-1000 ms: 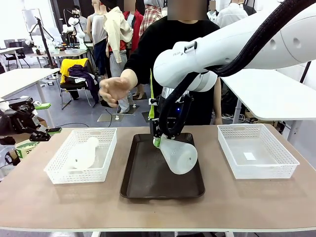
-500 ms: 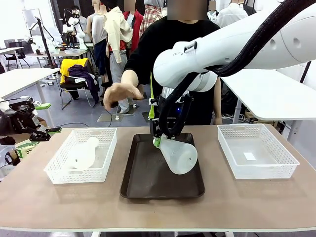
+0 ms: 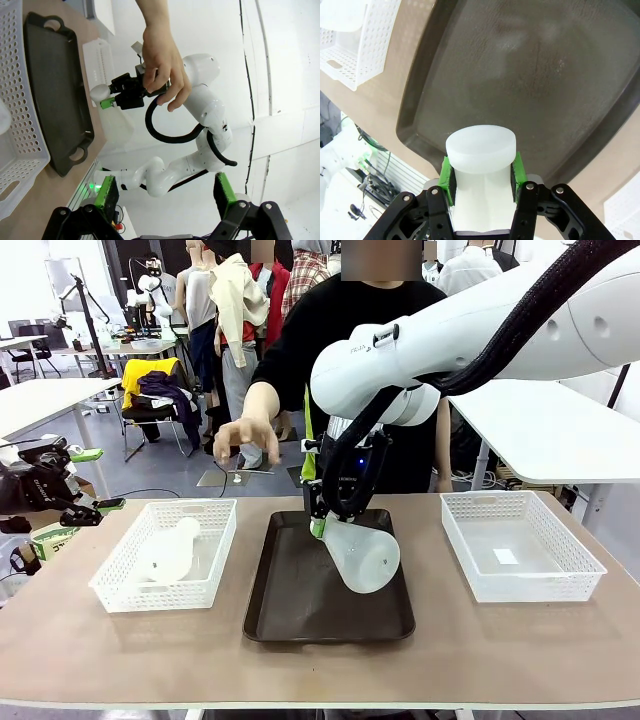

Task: Prepare the laboratory tools.
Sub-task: Place the picked Big flask upright in the Handle tray as instructed by the person.

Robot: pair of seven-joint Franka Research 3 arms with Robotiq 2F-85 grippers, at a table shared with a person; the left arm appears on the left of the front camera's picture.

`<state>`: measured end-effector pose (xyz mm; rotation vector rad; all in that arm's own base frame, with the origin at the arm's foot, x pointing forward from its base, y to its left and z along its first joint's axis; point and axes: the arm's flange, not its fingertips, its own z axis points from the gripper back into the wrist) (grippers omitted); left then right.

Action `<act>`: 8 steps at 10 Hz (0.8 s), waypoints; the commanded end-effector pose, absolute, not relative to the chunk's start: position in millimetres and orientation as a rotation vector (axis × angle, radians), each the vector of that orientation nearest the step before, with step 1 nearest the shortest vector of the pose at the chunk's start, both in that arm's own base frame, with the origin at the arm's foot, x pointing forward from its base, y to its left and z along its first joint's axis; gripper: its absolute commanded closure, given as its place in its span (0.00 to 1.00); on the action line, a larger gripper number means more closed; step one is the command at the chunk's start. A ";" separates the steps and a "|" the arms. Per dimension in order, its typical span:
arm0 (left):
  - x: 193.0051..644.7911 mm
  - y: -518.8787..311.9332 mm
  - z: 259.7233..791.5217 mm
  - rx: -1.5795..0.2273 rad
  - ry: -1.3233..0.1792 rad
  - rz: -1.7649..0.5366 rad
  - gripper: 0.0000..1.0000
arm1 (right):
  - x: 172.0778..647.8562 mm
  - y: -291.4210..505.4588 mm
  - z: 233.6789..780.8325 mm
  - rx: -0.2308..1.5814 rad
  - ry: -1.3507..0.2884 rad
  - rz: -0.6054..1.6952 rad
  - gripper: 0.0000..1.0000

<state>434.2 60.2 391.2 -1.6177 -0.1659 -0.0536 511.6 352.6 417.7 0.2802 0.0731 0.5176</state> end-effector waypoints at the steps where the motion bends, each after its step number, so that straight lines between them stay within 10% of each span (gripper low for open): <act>1: 433.7 61.6 393.0 -1.618 -0.174 -0.058 0.00 | 511.1 352.8 416.1 0.282 0.069 0.516 1.00; 8: 433.7 61.6 393.0 -1.618 -0.174 -0.058 0.00 | 511.1 352.8 416.1 0.282 0.069 0.516 1.00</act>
